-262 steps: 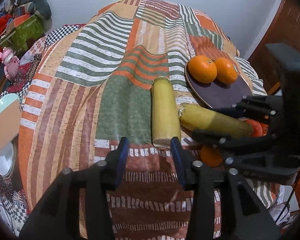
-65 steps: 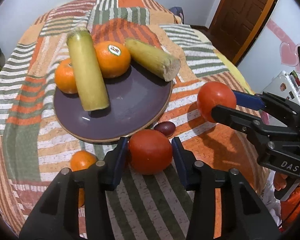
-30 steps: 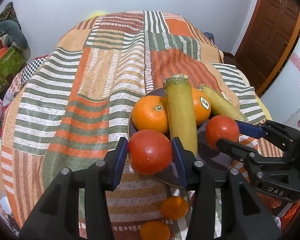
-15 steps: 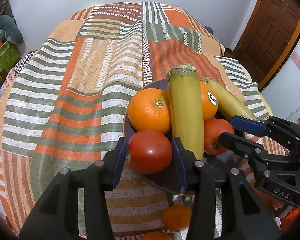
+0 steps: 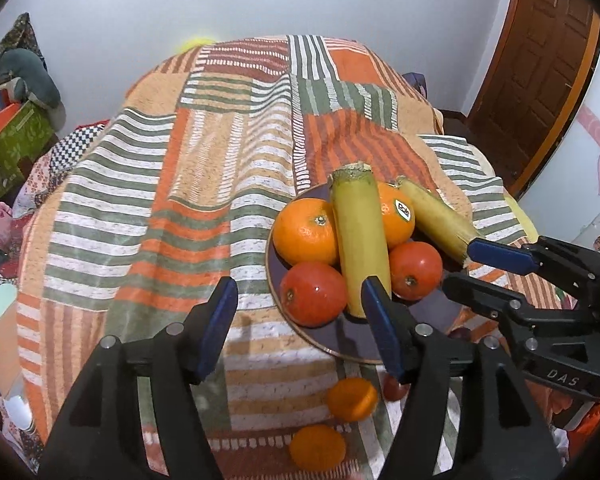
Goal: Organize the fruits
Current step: 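Grasp a tangerine with the right tool while the left tool grasps another tangerine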
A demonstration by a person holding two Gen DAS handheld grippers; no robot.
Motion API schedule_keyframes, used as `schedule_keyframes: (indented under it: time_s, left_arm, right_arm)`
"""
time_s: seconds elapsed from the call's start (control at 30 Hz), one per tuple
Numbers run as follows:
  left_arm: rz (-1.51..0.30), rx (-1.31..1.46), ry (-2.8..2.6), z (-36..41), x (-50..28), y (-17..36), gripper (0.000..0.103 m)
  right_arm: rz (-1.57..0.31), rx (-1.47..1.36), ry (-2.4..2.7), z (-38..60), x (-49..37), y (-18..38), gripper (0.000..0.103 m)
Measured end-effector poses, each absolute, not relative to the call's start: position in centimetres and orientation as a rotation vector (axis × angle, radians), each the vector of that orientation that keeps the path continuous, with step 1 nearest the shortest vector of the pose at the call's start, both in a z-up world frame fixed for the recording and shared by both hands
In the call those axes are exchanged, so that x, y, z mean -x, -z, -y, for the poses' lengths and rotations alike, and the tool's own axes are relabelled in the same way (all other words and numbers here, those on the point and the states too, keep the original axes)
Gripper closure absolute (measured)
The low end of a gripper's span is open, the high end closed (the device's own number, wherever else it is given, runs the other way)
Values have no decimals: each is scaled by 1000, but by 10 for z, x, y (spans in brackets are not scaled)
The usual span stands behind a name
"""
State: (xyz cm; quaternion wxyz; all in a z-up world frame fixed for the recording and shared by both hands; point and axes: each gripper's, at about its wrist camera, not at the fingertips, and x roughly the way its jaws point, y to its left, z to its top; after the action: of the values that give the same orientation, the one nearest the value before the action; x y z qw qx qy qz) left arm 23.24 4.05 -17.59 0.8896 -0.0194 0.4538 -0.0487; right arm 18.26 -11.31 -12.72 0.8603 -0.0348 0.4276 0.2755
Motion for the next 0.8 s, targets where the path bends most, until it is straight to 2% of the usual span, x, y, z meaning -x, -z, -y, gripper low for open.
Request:
schedule_keyframes:
  time_s: [0.2,0.43,0.67,0.8]
  left_arm:
    - [-923,38,92,-49,-211,159,37]
    - [-911,16,82,-58,-179,147,31]
    - [-932,13,81,-70,-157,151,24]
    - [-967,28,91,-77,-151,163,23]
  right_arm:
    - [-872,86,-593,109,-166,116,61]
    - [-871,90,-628,98,-150,113,61]
    - [-915,119,-670,77,-143,128,61]
    - [-956,144,-701,62,-142,141,61]
